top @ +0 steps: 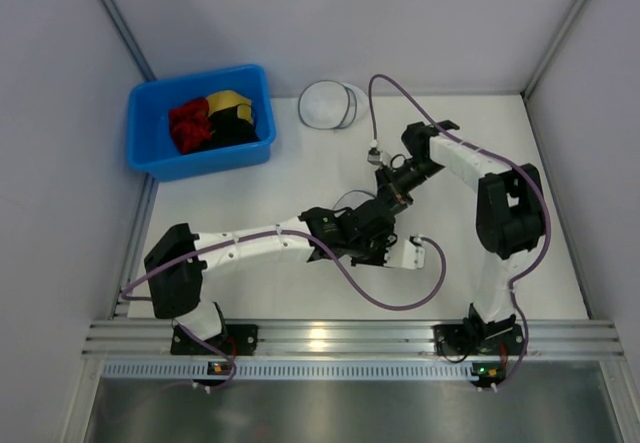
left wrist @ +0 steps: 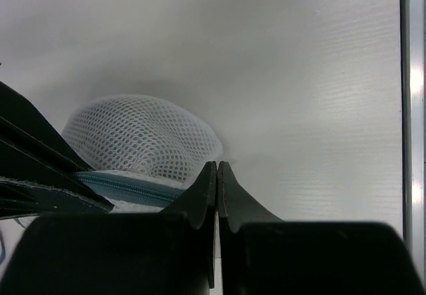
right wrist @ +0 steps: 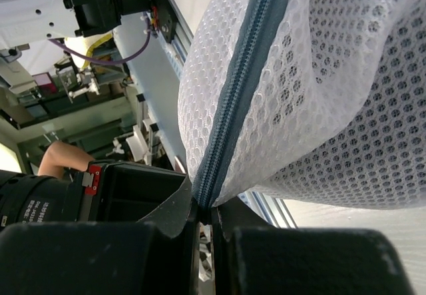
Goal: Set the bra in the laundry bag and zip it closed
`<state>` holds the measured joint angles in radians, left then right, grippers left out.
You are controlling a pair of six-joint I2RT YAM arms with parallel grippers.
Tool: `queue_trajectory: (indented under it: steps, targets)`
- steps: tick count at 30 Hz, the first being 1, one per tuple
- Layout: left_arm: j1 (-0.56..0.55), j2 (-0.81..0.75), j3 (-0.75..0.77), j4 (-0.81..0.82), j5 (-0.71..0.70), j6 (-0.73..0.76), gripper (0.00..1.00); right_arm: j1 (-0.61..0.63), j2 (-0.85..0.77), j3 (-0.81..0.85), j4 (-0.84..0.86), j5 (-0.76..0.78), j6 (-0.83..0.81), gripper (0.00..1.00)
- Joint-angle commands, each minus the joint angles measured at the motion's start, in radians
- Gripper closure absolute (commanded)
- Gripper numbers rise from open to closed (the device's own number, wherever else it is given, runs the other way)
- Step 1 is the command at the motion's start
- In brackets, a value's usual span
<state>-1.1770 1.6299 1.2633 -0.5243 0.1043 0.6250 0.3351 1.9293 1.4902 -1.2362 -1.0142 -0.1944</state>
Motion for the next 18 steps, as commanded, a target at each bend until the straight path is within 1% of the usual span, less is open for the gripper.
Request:
queue_trajectory:
  steps: [1,2,7,12,16,18]
  targets:
    - [-0.041,0.016,0.033,-0.174,0.089,-0.033,1.00,-0.054,-0.021,0.074,0.096,0.022,-0.019,1.00]
    - [-0.041,0.018,0.038,-0.177,0.078,-0.031,1.00,-0.056,-0.026,0.073,0.095,0.022,-0.017,1.00]
    - [-0.033,-0.007,0.019,-0.204,0.112,0.021,1.00,-0.067,-0.033,0.070,0.096,0.037,-0.017,1.00]
    - [-0.033,-0.036,0.005,-0.273,0.172,0.087,1.00,-0.100,-0.007,0.090,0.099,0.051,-0.028,1.00]
    - [-0.033,-0.042,-0.007,-0.299,0.176,0.110,1.00,-0.125,0.013,0.105,0.092,0.051,-0.030,1.00]
    - [-0.032,-0.032,0.011,-0.301,0.152,0.087,0.83,-0.123,0.013,0.105,0.095,0.049,-0.028,1.00]
